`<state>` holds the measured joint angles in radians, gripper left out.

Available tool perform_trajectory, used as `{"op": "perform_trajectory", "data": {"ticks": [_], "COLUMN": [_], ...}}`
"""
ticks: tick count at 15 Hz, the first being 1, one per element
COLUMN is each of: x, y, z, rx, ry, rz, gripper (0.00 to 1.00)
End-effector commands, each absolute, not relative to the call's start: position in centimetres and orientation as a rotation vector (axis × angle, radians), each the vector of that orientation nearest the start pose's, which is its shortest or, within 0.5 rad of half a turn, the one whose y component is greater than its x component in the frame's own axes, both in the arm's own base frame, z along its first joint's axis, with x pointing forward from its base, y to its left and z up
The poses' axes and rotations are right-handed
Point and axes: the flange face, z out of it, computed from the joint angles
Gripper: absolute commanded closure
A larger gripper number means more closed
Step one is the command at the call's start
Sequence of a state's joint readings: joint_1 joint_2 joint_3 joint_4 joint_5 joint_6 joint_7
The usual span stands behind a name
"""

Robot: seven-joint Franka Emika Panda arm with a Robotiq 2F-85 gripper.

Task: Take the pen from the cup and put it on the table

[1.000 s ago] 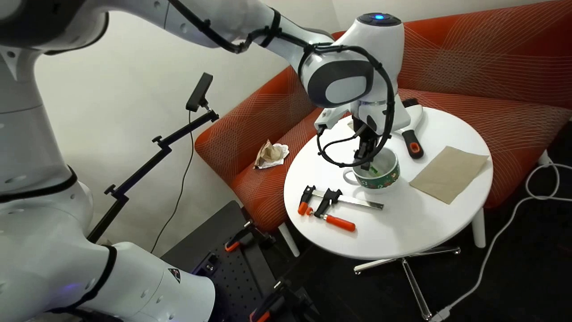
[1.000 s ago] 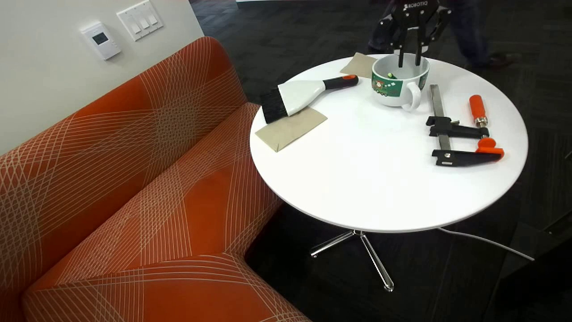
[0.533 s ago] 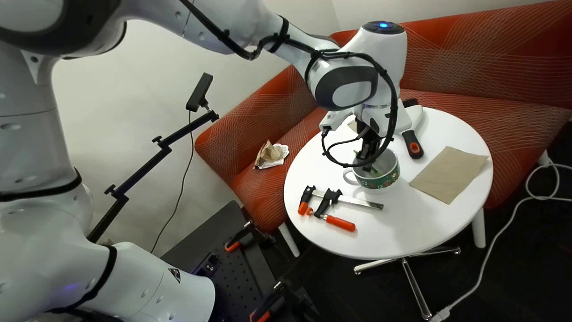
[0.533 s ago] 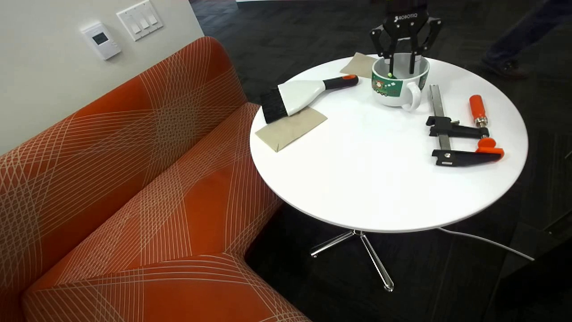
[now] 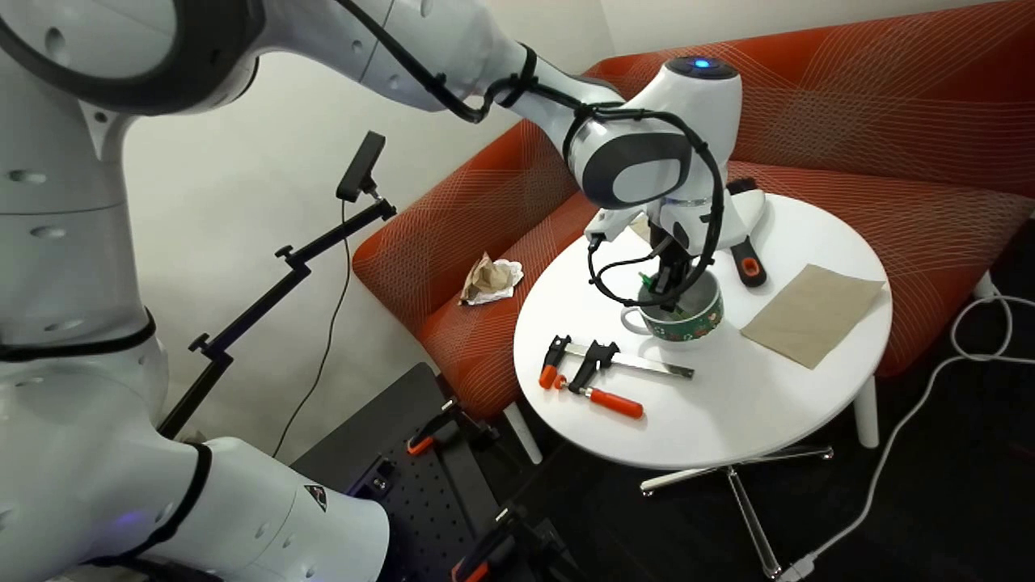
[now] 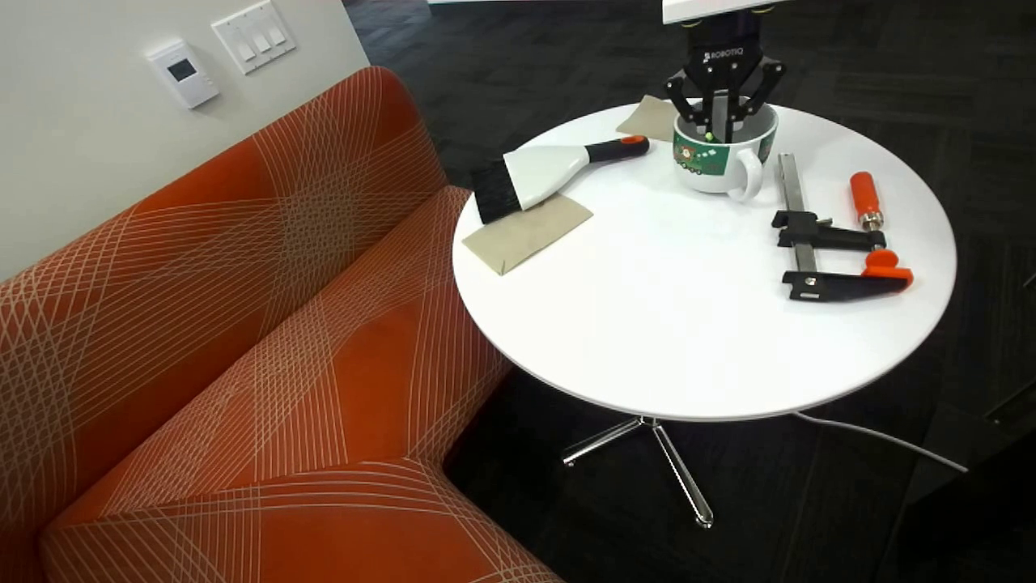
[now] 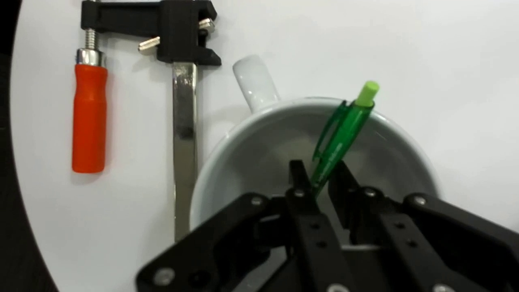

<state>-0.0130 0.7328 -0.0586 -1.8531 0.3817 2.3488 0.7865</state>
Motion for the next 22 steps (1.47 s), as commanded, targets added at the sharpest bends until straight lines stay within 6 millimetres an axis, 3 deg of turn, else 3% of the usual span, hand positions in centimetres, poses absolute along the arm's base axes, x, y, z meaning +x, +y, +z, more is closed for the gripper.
{"op": "perform_trajectory", "data": {"ticks": [1,5,10,13,16,19,22], "x": [61.0,60.4,59.3,58.4,58.5,59.2,59.9], "y": [-3.7,-4.4,-3.9,-1.3,2.1,6.6,10.3], "z": [11.1,14.1,20.4,24.0,25.9,26.5,25.1], "rx": [-2.460,-2.437,-2.501,-2.607,-2.710,-2.813,-2.887], "ry": [1.701,1.741,1.662,1.553,1.421,1.261,1.154], "rz": [0.460,0.422,0.383,0.334,0.279,0.219,0.176], "gripper": [1.00,0.97,0.97,0.97,0.97,0.97,0.97]}}
